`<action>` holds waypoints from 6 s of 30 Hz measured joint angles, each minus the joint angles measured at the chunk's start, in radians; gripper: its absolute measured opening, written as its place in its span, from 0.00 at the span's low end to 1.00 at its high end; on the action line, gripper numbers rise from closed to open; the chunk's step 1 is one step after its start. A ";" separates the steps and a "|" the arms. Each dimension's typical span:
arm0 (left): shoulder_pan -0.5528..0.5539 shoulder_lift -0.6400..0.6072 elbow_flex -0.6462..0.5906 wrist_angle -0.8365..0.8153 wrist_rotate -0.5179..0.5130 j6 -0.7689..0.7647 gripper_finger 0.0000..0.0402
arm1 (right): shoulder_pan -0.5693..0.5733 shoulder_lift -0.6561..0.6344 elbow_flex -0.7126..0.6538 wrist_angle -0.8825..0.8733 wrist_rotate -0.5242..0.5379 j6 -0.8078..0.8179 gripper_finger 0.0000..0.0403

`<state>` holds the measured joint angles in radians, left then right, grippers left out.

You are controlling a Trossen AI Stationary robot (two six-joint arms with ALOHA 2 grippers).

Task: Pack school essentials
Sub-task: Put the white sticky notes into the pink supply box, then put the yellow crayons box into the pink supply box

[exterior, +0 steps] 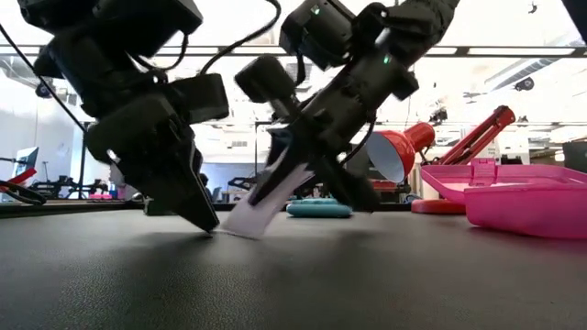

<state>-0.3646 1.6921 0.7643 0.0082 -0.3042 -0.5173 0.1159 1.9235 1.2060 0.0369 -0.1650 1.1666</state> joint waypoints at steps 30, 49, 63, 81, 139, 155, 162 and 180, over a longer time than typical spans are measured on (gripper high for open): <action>0.018 -0.090 0.008 0.115 -0.018 -0.004 0.42 | 0.246 -0.515 -0.008 -1.468 0.098 0.345 0.02; 0.031 -0.090 0.078 0.224 -0.045 -0.080 0.42 | 0.292 -0.468 -0.270 -1.466 0.027 0.445 0.03; 0.031 -0.090 0.126 0.221 -0.045 -0.080 0.42 | 0.292 -0.469 -0.296 -1.441 0.040 0.466 0.22; 0.214 -0.141 0.126 0.157 -0.045 -0.080 0.42 | 0.291 -0.476 0.013 -1.467 0.440 0.463 0.27; 0.774 -0.132 0.095 -0.582 0.214 -0.032 0.42 | 0.004 -0.448 0.021 -0.786 0.524 -0.002 0.27; 0.291 -0.129 0.131 -0.403 0.164 -0.420 0.42 | 0.024 -0.449 0.020 -0.781 0.502 -0.062 0.27; 0.266 -0.198 0.173 -0.537 0.182 -0.415 0.42 | 0.067 -0.397 0.010 -0.591 0.481 -0.103 0.27; 0.149 -0.276 0.081 -0.785 0.126 -0.654 0.42 | 0.128 -0.128 0.009 -0.139 0.366 -0.078 0.27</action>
<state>-0.2156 1.4157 0.8449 -0.7765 -0.1778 -1.1717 0.2443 1.7955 1.2148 -0.1021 0.2007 1.0885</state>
